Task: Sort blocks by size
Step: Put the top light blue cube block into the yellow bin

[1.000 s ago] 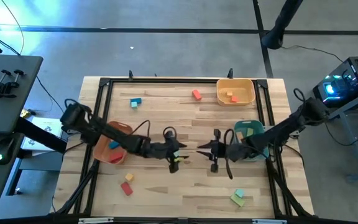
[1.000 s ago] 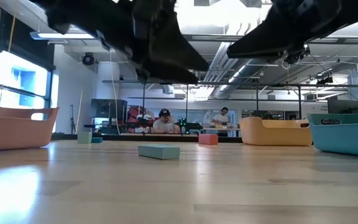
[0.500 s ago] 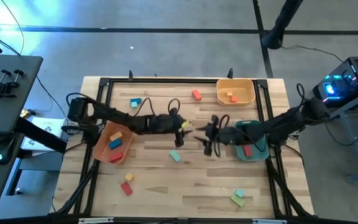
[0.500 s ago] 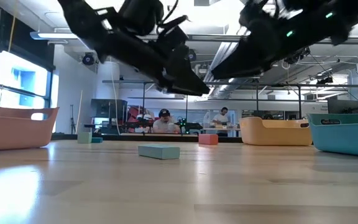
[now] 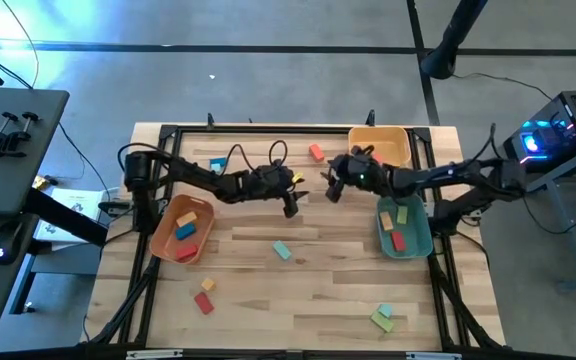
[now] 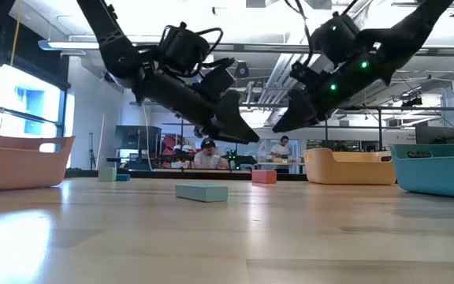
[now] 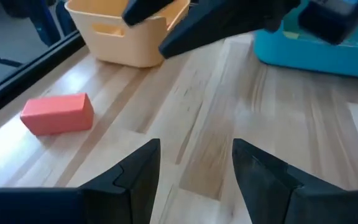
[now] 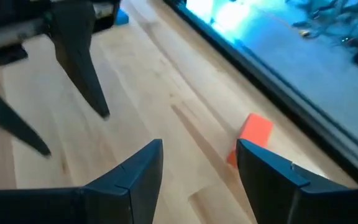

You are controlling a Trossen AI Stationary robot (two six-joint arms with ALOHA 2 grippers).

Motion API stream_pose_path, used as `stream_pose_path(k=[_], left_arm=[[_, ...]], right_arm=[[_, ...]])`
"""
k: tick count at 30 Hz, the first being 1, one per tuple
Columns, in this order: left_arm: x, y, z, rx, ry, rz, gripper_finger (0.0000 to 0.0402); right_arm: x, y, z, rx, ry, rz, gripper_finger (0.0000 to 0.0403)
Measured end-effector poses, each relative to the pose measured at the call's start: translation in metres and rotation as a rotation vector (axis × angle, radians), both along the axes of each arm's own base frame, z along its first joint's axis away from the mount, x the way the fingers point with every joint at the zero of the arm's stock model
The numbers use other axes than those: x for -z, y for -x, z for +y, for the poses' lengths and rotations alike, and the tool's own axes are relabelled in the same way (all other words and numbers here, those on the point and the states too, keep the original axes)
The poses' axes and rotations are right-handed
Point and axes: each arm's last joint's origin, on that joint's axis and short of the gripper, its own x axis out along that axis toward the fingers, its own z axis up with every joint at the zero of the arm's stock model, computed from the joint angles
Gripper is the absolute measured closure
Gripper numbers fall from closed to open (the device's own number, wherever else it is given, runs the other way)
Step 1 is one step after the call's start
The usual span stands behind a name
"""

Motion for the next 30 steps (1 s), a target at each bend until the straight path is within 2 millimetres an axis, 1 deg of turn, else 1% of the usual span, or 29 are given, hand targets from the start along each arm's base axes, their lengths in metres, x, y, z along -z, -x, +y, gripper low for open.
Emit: stream_pose_path(k=[2,5,8,10,13,18,21,23,25,27,30], left_arm=[[0.002,0.005,-0.001,-0.010,0.013,-0.013,0.0216],[0.003,0.013,-0.002,-0.035,0.057,-0.010,0.0216],[-0.002,0.026,-0.004,-0.061,0.110,-0.003,0.0216],[-0.010,0.035,-0.008,-0.099,0.143,0.007,0.0216],[-0.020,0.049,-0.019,-0.215,0.153,0.058,0.0216],[-0.039,0.075,-0.037,-0.420,0.101,0.129,0.0216],[-0.048,0.091,-0.042,-0.513,0.110,0.159,0.0216],[-0.052,0.101,-0.038,-0.587,0.138,0.179,0.0216],[-0.052,0.112,-0.029,-0.662,0.148,0.231,0.0216],[-0.050,0.122,-0.016,-0.743,0.167,0.278,0.0216],[-0.044,0.136,0.009,-0.855,0.224,0.360,0.0216]], right_arm=[[0.004,0.000,-0.004,-0.016,-0.023,0.006,0.0203],[0.012,-0.004,-0.003,-0.021,-0.046,0.011,0.0203],[0.018,-0.009,0.004,-0.043,-0.070,0.014,0.0203],[0.020,-0.011,0.012,-0.095,-0.073,0.030,0.0203],[0.017,-0.014,0.025,-0.174,-0.064,0.026,0.0203],[0.008,-0.013,0.047,-0.259,-0.047,0.021,0.0203],[0.002,-0.010,0.058,-0.295,-0.028,0.035,0.0203],[-0.002,-0.007,0.065,-0.300,-0.017,0.045,0.0203],[-0.003,-0.004,0.071,-0.304,-0.005,0.064,0.0203],[-0.005,-0.002,0.077,-0.309,0.010,0.077,0.0203],[-0.007,0.001,0.086,-0.328,0.024,0.092,0.0203]])
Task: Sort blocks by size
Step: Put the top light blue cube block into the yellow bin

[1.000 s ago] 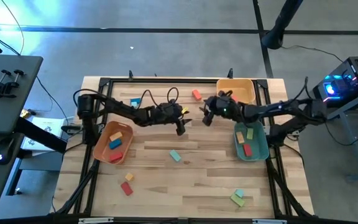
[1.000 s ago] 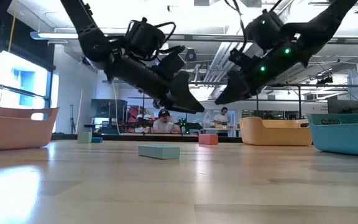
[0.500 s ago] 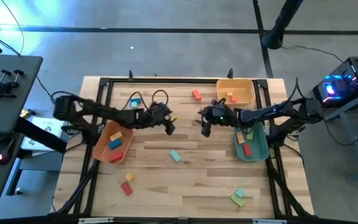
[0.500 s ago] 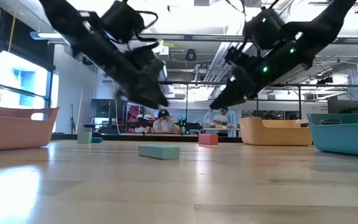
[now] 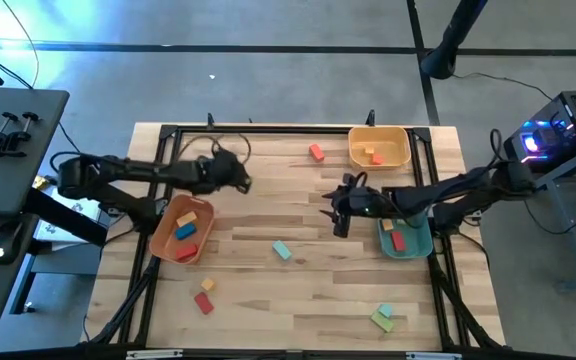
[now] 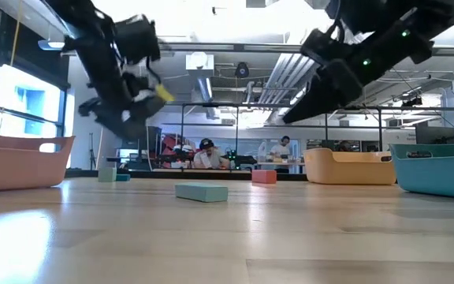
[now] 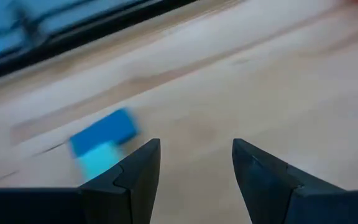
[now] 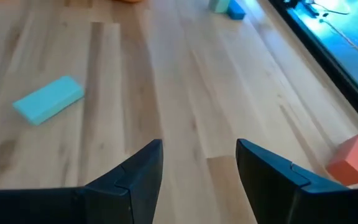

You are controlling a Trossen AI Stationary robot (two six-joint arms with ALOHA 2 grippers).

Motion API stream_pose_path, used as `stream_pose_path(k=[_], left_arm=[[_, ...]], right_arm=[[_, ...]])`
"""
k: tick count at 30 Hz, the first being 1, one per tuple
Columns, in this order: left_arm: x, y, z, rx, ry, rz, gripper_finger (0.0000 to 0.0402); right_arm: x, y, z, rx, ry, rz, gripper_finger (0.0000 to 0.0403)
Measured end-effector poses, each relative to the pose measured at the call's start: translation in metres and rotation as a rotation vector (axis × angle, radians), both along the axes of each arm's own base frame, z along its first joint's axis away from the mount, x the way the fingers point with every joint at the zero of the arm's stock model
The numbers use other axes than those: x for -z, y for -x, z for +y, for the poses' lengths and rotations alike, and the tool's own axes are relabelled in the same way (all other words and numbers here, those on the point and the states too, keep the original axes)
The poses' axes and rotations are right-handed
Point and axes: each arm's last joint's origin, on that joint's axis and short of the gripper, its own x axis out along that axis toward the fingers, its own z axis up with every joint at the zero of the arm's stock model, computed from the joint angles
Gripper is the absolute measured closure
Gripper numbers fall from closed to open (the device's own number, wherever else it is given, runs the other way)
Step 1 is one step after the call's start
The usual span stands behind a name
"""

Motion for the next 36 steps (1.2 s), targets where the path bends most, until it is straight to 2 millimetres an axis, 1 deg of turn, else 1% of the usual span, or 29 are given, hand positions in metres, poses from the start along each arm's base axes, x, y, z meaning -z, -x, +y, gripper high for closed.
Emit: stream_pose_path(k=[3,6,10,14,18,20,22,24,27,30,33,36], left_arm=[[0.007,0.015,0.022,-0.056,0.098,0.074,0.0215],[0.008,0.025,0.040,-0.121,0.142,0.083,0.0208],[0.009,0.032,0.053,-0.105,0.219,0.068,0.0181],[0.011,0.037,0.056,-0.078,0.307,0.063,0.0147],[0.012,0.043,0.056,-0.152,0.279,0.119,0.0130],[0.012,0.044,0.056,-0.190,0.261,0.124,0.0129],[0.013,0.042,0.058,-0.199,0.245,0.092,0.0129],[0.022,0.041,0.059,-0.192,0.247,0.054,0.0129],[0.036,0.046,0.060,-0.227,0.273,0.049,0.0129],[0.046,0.052,0.060,-0.265,0.260,0.060,0.0128],[0.050,0.049,0.062,-0.262,0.244,0.019,0.0129],[0.054,0.047,0.063,-0.260,0.248,0.025,0.0135]], right_arm=[[0.000,0.001,0.008,-0.032,0.004,0.004,0.0203],[0.000,0.001,0.013,-0.063,0.024,0.012,0.0203],[0.000,0.001,0.014,-0.079,0.044,0.018,0.0203],[0.001,0.001,0.013,-0.078,0.044,0.021,0.0203],[0.004,0.003,0.013,-0.078,0.045,0.042,0.0203],[0.004,0.003,0.013,-0.079,0.045,0.045,0.0203],[0.004,0.003,0.013,-0.079,0.046,0.051,0.0203],[0.005,0.003,0.013,-0.079,0.046,0.053,0.0203],[0.005,0.004,0.013,-0.073,0.037,0.055,0.0203],[0.005,0.004,0.013,-0.065,0.026,0.053,0.0203],[0.005,0.004,0.013,-0.069,0.031,0.054,0.0203],[0.005,0.004,0.013,-0.075,0.039,0.055,0.0203]])
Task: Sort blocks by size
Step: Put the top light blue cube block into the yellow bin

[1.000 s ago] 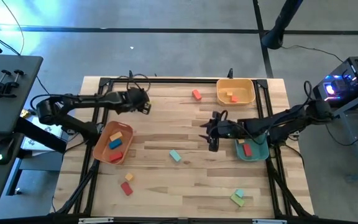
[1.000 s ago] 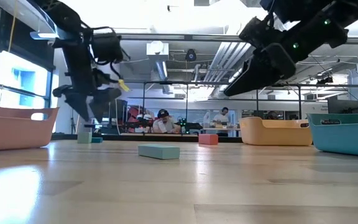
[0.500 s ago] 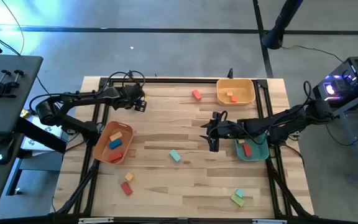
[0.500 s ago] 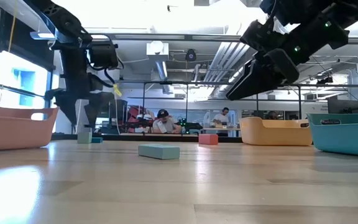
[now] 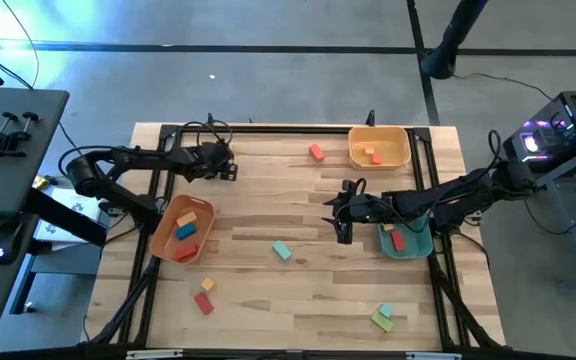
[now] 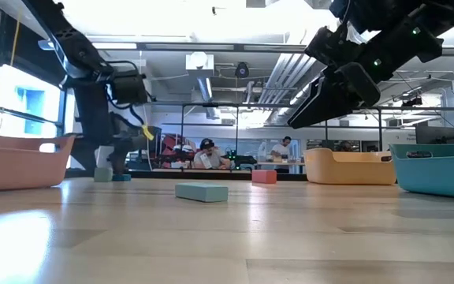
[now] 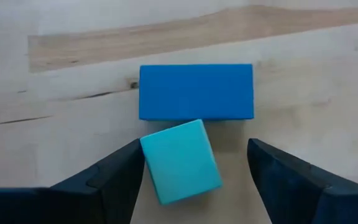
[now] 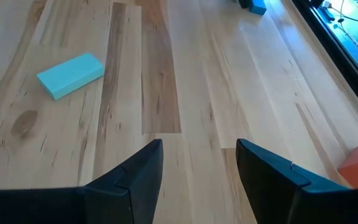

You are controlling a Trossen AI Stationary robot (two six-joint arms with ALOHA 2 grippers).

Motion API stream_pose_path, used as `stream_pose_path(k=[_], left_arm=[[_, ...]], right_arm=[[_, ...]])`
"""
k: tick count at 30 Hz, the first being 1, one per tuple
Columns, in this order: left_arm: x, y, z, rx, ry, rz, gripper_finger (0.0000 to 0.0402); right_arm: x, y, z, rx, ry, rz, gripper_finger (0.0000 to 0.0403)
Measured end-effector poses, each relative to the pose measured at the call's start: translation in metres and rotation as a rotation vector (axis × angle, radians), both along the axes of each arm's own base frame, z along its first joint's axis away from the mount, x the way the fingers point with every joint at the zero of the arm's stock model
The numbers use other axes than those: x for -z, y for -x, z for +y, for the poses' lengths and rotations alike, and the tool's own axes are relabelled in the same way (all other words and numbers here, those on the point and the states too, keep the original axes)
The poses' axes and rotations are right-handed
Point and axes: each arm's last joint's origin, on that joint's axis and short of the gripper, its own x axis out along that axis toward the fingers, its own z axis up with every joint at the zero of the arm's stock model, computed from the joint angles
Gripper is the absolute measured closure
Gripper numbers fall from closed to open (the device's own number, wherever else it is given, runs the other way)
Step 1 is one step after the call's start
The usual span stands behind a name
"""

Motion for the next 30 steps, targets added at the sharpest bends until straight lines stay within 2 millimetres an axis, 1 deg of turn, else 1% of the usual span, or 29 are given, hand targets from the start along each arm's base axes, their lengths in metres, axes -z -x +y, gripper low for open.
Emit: stream_pose_path(k=[4,7,11,14,17,20,24,27,30], left_arm=[[0.005,-0.001,0.001,0.007,0.012,0.022,0.0161],[0.007,-0.002,0.001,0.026,0.016,0.037,0.0193],[0.006,-0.004,-0.002,0.072,0.007,0.050,0.0252],[0.002,-0.005,-0.007,0.115,-0.003,0.060,0.0300],[-0.006,-0.010,-0.017,0.173,-0.019,0.027,0.0306],[-0.019,-0.020,-0.030,0.259,-0.075,-0.051,0.0306],[-0.037,-0.048,-0.050,0.490,-0.157,-0.271,0.0306],[-0.051,-0.072,-0.067,0.673,-0.250,-0.477,0.0306],[-0.065,-0.092,-0.084,0.819,-0.355,-0.682,0.0306]], right_arm=[[0.000,0.000,0.000,0.006,-0.009,-0.002,0.0203],[0.000,0.000,0.000,0.006,-0.009,-0.002,0.0203],[0.000,0.000,0.000,0.008,-0.011,0.002,0.0203],[0.002,0.001,0.000,0.017,-0.021,0.018,0.0203],[0.002,0.002,0.000,0.009,-0.023,0.022,0.0203],[0.001,0.001,0.001,-0.016,0.004,0.016,0.0203],[-0.007,-0.004,0.010,-0.112,0.102,-0.061,0.0203],[-0.018,-0.008,0.020,-0.130,0.236,-0.162,0.0203],[-0.027,-0.009,0.029,-0.112,0.395,-0.217,0.0203]])
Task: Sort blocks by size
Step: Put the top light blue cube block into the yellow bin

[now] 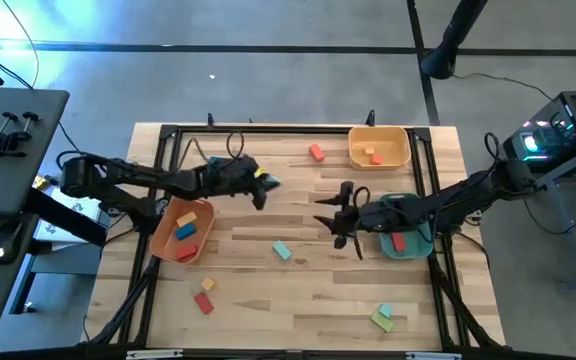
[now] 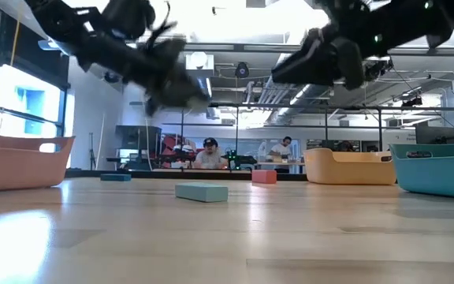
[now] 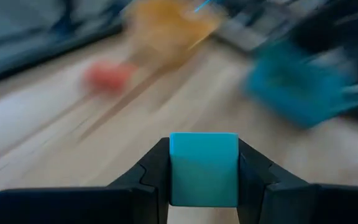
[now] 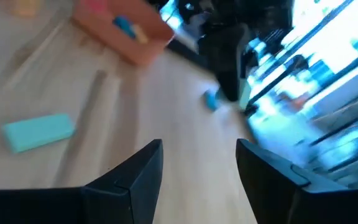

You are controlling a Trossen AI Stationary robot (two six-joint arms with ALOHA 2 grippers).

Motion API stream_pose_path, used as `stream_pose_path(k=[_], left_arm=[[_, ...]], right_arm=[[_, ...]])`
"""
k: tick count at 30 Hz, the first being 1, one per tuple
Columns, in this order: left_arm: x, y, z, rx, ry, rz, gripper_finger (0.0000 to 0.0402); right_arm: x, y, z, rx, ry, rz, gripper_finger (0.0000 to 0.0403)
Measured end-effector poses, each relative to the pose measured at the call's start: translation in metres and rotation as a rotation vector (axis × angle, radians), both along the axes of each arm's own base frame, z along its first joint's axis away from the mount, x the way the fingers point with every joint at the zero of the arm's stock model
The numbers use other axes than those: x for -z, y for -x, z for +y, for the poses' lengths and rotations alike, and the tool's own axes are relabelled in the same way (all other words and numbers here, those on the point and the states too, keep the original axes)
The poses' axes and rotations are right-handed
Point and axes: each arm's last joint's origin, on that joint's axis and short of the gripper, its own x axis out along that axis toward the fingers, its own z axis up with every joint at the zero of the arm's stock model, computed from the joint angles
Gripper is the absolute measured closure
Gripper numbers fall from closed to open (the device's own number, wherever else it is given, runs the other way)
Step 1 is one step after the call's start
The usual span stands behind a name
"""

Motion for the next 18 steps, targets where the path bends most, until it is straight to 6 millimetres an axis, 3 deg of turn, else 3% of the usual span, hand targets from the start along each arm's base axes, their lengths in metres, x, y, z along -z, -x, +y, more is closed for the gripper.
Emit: stream_pose_path(k=[5,8,18], left_arm=[[-0.018,-0.021,-0.024,0.168,-0.050,-0.341,0.0306],[-0.019,-0.029,-0.035,0.245,-0.061,-0.473,0.0306],[-0.015,-0.057,-0.054,0.329,-0.051,-0.678,0.0306]], right_arm=[[-0.013,-0.003,0.007,-0.084,0.143,-0.080,0.0203],[-0.026,-0.008,0.009,-0.137,0.216,-0.129,0.0203],[-0.058,-0.019,0.012,-0.178,0.372,-0.183,0.0203]])
